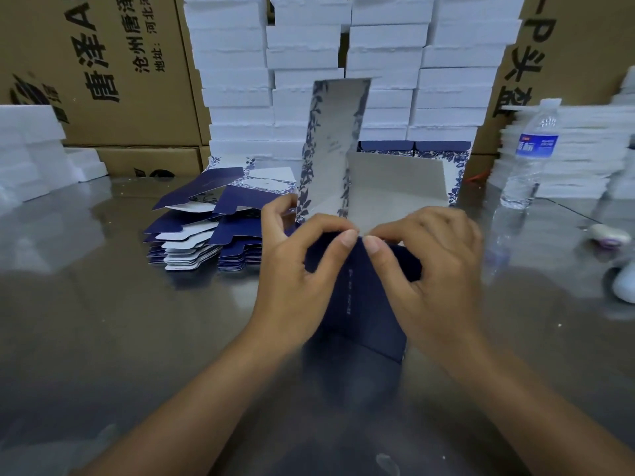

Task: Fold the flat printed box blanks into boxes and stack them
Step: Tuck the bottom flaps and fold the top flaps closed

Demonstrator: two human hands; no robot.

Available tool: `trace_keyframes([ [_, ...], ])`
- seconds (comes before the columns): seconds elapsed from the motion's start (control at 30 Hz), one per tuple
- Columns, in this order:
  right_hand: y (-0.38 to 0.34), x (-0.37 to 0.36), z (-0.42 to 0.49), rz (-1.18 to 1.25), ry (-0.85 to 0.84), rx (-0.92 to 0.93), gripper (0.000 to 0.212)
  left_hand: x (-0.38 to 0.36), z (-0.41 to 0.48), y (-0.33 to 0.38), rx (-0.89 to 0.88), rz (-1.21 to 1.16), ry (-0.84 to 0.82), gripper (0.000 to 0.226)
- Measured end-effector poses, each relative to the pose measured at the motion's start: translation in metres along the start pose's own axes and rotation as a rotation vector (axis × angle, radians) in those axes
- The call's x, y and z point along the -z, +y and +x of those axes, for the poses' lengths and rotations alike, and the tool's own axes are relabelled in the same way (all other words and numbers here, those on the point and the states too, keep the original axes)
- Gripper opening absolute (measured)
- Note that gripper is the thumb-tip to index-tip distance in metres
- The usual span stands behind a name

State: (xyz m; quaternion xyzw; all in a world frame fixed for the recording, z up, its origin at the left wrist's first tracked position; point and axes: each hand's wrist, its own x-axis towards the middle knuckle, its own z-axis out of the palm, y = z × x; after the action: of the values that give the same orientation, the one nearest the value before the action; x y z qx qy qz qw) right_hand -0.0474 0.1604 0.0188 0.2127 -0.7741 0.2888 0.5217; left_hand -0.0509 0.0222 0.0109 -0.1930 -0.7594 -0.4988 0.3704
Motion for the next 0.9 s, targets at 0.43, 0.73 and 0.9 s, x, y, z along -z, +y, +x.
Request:
trace_keyframes([
  [0.43,-0.001,0.004,-0.002,-0.103,-0.017,0.069,0.032,0.002,0.003,-0.001,0.088,-0.045,-0.05,0.017],
  [0.73,0.002,0.006,-0.004,-0.086,0.022,0.119,0.035,0.017,0.013,-0.009,0.014,0.086,0.002,0.017],
  [0.9,0.005,0.008,-0.002,-0.109,0.074,0.174,0.036,0.016,0.013,-0.009,-0.004,0.089,0.002,0.018],
])
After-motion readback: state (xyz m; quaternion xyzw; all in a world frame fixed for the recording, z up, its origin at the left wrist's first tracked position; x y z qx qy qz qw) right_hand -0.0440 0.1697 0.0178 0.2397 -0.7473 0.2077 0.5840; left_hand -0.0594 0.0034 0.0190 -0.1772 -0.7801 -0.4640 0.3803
